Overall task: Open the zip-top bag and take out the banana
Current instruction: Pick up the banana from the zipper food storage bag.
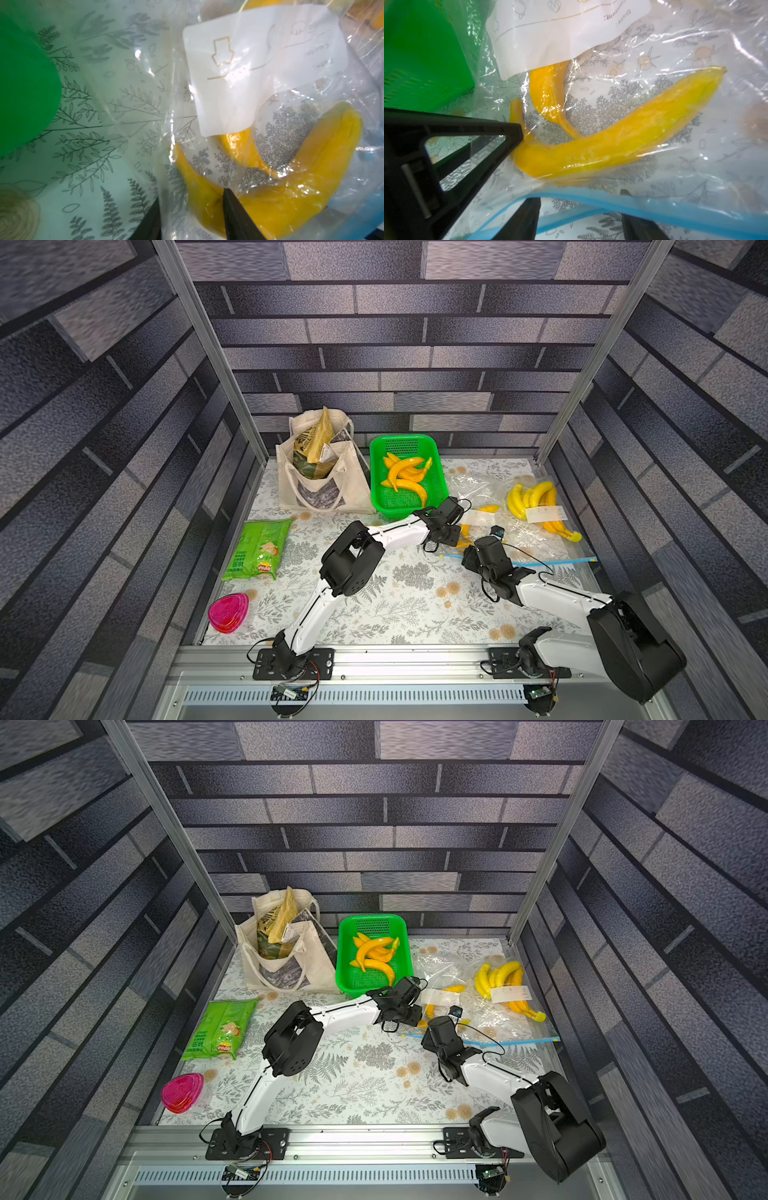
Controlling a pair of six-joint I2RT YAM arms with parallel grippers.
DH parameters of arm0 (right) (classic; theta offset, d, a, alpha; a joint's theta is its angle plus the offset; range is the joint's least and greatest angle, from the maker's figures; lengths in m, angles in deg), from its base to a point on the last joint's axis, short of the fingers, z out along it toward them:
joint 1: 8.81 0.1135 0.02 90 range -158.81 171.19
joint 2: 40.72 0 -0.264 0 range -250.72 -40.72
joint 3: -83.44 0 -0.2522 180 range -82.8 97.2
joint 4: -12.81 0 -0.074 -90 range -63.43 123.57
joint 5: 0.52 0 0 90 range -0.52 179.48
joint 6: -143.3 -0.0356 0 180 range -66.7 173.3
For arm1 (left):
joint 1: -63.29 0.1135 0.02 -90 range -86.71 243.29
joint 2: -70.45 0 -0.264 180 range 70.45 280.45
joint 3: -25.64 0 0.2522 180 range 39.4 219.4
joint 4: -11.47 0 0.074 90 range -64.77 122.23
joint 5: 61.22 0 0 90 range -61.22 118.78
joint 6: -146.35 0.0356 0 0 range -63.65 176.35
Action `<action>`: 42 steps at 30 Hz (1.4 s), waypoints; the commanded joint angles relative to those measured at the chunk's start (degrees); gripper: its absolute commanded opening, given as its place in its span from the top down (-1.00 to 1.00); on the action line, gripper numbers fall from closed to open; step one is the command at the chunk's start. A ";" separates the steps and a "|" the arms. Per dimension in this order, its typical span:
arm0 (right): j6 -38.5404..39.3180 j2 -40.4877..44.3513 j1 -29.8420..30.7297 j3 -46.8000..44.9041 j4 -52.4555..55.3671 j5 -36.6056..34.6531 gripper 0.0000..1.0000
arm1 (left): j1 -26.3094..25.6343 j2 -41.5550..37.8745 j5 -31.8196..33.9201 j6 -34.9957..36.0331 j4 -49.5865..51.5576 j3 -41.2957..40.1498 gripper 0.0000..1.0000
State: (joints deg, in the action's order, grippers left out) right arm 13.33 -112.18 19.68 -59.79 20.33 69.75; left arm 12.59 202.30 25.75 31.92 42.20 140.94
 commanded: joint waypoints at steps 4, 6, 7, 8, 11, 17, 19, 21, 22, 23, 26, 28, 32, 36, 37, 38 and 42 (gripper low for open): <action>0.60 -2.83 0.36 4.24 2.90 -2.81 -0.28 | -1.05 0.49 -1.31 0.69 1.41 -0.20 0.14; 0.37 -3.16 0.34 4.54 2.20 -2.47 -0.28 | -1.29 0.30 -1.26 0.70 1.40 -0.33 0.16; 0.20 -3.24 0.34 4.69 2.16 -2.27 -0.28 | -1.33 0.25 -1.28 0.71 1.40 -0.42 0.15; 0.07 -3.25 0.34 4.85 2.19 -2.16 -0.31 | -1.40 0.05 -1.35 0.69 1.34 -0.52 0.17; -1.41 -3.74 0.18 5.16 2.70 -2.16 -0.37 | -1.60 -0.48 -1.43 0.60 0.64 -1.22 0.18; -5.15 -6.91 -1.37 4.77 3.19 -1.58 -0.39 | -1.71 -2.01 -1.48 -0.25 -1.09 -3.03 0.24; -5.64 -7.64 -1.83 4.78 3.05 -1.24 -0.36 | -1.69 -2.45 -1.55 -0.51 -1.46 -3.36 0.28; -5.89 -7.71 -2.14 4.44 2.33 -1.43 -0.37 | -1.79 -2.64 -1.92 -0.62 -1.78 -3.41 0.31; -5.91 -7.59 -2.23 4.29 2.01 -1.38 -0.38 | -1.84 -2.70 -2.06 -0.71 -1.92 -3.51 0.33; -5.86 -7.27 -2.66 4.09 1.25 -0.88 -0.41 | -1.86 -2.74 -2.16 -0.71 -2.03 -3.51 0.35; -5.73 -5.63 -3.59 3.56 -0.68 1.02 -0.46 | -2.12 -2.86 -2.55 -0.95 -2.40 -3.63 0.41; -5.75 -4.64 -4.28 3.24 -1.99 1.93 -0.48 | -2.30 -3.03 -2.73 -1.19 -2.94 -4.02 0.43; -6.98 -3.42 -6.06 3.18 -3.08 3.70 -0.47 | -2.60 -3.28 -3.51 -1.76 -3.76 -4.25 0.47; -8.64 -4.68 -7.94 4.45 -0.47 3.58 -0.35 | -3.07 -3.42 -3.97 -2.02 -4.14 -3.82 0.49; -9.17 -4.99 -8.21 4.67 0.66 3.06 -0.33 | -3.18 -3.52 -4.21 -2.05 -4.14 -3.88 0.49; -9.62 -5.37 -8.30 4.72 1.51 2.54 -0.31 | -3.33 -3.77 -4.27 -2.11 -4.30 -3.85 0.50; -10.39 -6.35 -8.28 4.99 3.73 0.89 -0.23 | -3.77 -4.67 -3.84 -2.11 -4.75 -4.15 0.50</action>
State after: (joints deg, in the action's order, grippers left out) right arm 4.33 -117.58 11.66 -55.86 21.20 72.40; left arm 9.62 201.64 22.97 30.55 36.36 138.09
